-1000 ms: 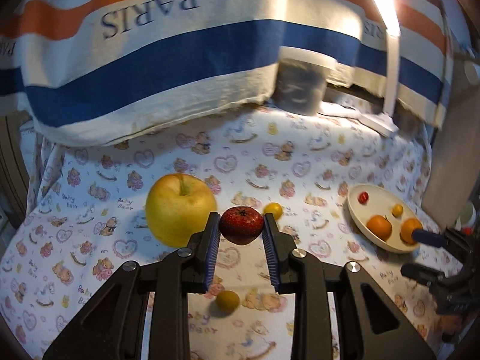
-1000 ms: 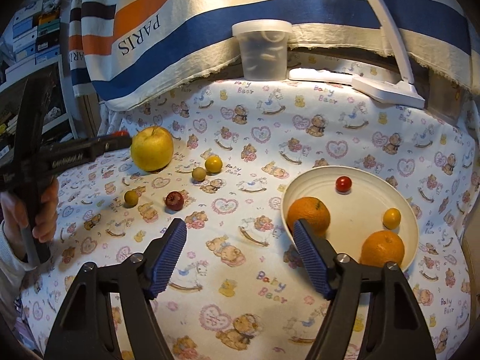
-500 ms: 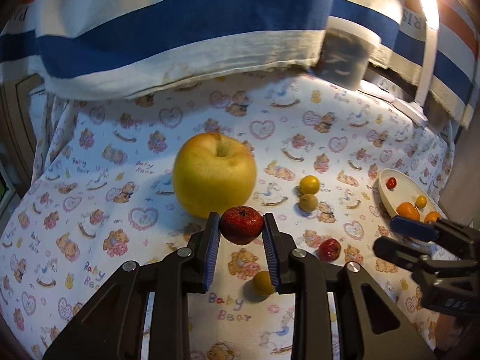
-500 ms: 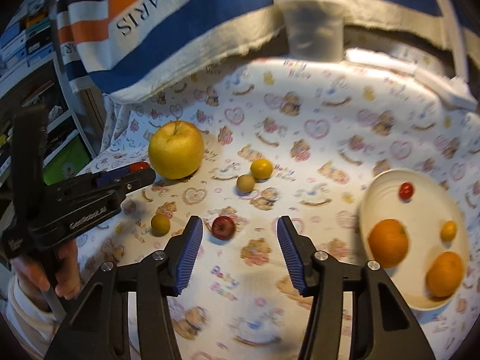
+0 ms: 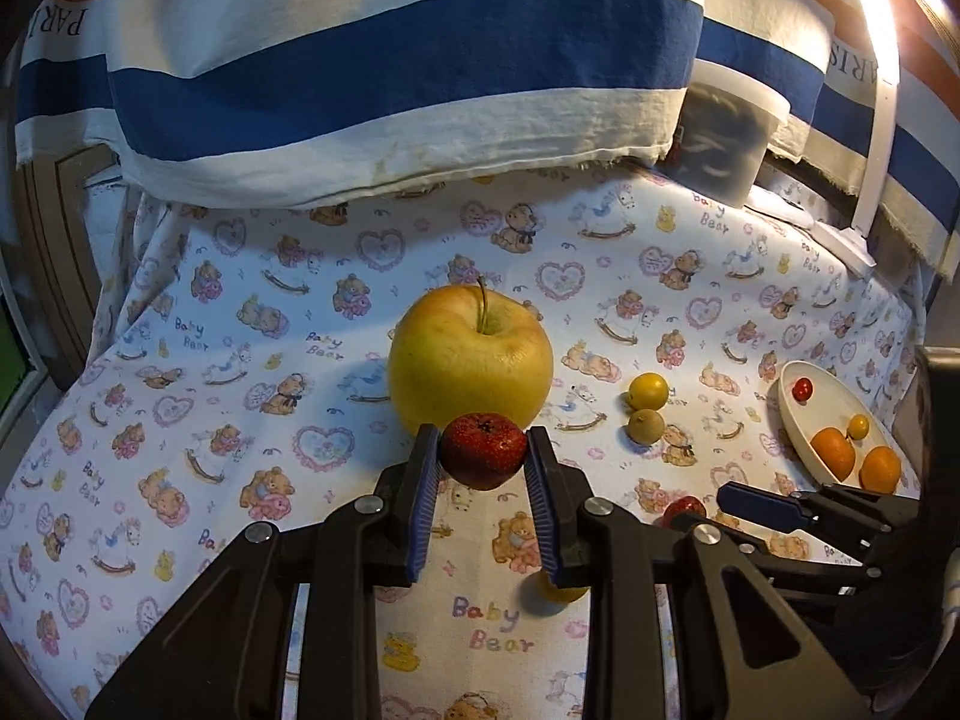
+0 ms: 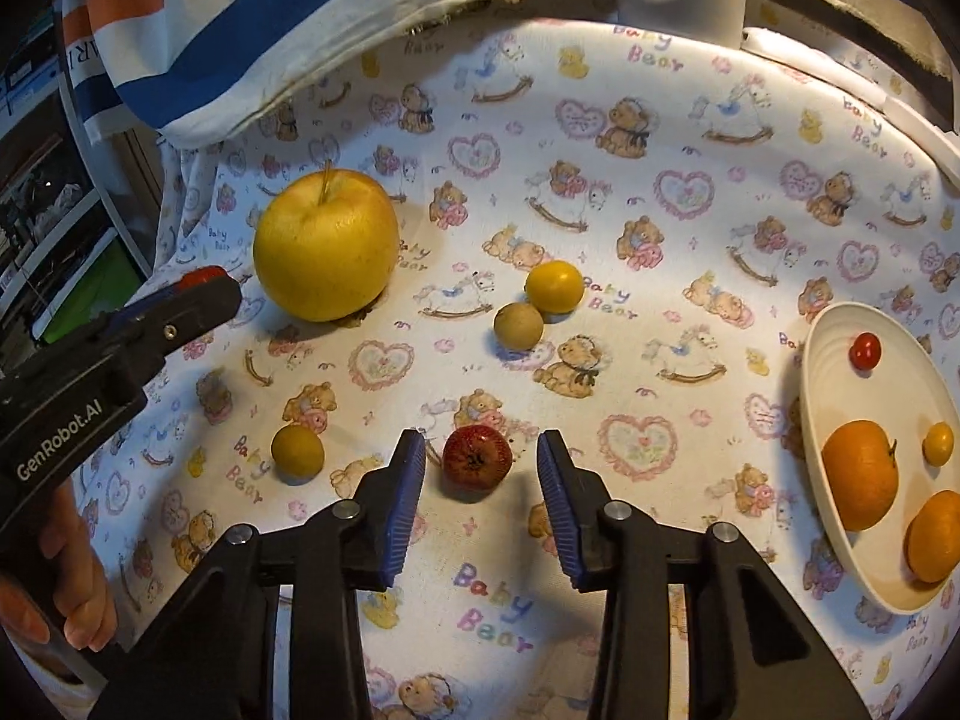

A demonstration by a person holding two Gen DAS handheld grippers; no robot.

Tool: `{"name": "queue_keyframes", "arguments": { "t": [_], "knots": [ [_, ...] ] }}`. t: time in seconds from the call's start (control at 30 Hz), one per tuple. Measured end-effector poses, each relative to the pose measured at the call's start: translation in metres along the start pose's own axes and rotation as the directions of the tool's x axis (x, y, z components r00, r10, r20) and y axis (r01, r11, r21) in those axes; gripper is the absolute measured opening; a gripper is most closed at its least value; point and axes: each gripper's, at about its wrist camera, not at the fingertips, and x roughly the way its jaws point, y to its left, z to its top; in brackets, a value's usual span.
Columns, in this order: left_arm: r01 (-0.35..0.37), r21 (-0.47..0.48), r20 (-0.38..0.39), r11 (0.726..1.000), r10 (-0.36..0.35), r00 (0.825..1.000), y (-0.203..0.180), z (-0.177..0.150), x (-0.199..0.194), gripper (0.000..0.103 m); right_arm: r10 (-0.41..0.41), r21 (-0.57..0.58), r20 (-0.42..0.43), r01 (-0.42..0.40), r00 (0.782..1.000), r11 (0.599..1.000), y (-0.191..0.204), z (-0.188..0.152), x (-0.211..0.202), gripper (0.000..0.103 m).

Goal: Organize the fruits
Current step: 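Grasp the dark red apple with the right tool while the left tool holds its apple, then carry both red apples over the plate and open both tools to release them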

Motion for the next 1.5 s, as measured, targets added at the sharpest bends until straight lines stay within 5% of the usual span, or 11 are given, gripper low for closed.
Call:
{"name": "queue_keyframes", "arguments": {
  "t": [0.33,0.73,1.1,1.27,1.5],
  "knots": [
    [0.017,0.007,0.014,1.0,-0.017,1.0,-0.004,0.0,-0.003,0.027,-0.003,-0.016,-0.009,0.003,1.0,1.0,0.002,0.0,0.011,0.027],
    [0.047,-0.004,0.135,0.999,-0.046,0.99,-0.007,0.001,-0.023,0.027,-0.06,-0.032,0.212,0.068,0.975,0.997,-0.012,-0.013,-0.041,0.027],
    [0.063,0.052,0.342,0.997,-0.077,0.937,-0.018,-0.003,-0.055,0.027,-0.138,0.022,0.424,0.142,0.895,0.99,-0.042,-0.026,-0.094,0.027],
    [0.056,0.08,0.42,0.995,-0.085,0.903,-0.024,-0.009,-0.069,0.027,-0.162,0.05,0.427,0.155,0.89,0.987,-0.056,-0.033,-0.102,0.027],
    [0.043,0.138,0.447,0.989,-0.101,0.889,-0.035,-0.014,-0.075,0.027,-0.202,0.103,0.448,0.174,0.871,0.979,-0.091,-0.043,-0.121,0.027]
  ]
}}
